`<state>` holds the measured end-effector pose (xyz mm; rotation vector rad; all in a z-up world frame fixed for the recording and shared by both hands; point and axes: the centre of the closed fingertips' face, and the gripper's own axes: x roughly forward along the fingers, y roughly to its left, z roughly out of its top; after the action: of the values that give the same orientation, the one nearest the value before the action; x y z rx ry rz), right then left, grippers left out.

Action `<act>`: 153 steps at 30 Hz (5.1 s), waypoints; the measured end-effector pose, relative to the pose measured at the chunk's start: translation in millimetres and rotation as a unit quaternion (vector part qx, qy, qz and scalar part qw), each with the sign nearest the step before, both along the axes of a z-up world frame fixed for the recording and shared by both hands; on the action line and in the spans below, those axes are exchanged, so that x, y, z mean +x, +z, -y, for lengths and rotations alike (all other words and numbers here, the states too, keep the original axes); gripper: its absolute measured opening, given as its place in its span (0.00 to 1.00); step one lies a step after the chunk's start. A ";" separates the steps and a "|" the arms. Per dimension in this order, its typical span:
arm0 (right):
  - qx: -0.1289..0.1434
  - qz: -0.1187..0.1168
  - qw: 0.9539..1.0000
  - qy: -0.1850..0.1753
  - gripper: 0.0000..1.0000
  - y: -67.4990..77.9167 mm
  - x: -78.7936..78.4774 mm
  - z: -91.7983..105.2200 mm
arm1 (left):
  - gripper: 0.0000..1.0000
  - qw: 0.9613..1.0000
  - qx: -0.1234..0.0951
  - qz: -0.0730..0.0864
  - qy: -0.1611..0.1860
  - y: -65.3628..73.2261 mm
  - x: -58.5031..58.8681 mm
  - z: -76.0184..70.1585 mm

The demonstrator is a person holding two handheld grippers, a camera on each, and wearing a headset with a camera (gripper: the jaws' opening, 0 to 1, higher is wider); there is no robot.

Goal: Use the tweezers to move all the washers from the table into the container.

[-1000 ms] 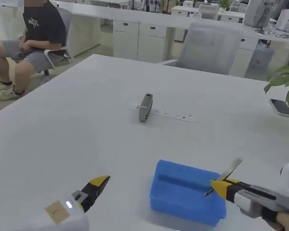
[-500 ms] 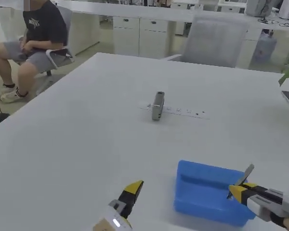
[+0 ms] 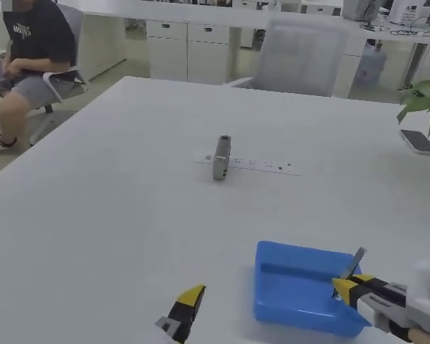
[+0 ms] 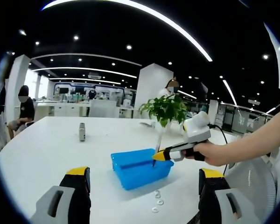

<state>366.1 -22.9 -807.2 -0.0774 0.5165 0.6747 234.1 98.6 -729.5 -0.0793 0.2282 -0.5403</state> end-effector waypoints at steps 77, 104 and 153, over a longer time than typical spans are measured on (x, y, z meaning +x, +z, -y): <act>0.004 0.002 0.991 0.131 0.04 -18.7 -94.9 -47.0 | 0.93 0.998 0.055 -0.022 -0.018 -16.8 -5.0 0.1; 0.001 -0.012 0.992 0.128 0.05 -20.0 -100.7 -45.4 | 0.91 0.996 0.075 -0.030 -0.025 -22.3 -5.6 1.2; -0.022 -0.003 0.990 0.142 0.06 -20.8 -100.1 -70.3 | 0.89 0.994 0.095 -0.035 -0.027 -27.8 -6.8 -0.2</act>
<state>266.0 47.3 -828.0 -0.1923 0.5314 0.9424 227.3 98.7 -757.4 0.0927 0.3508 -0.5678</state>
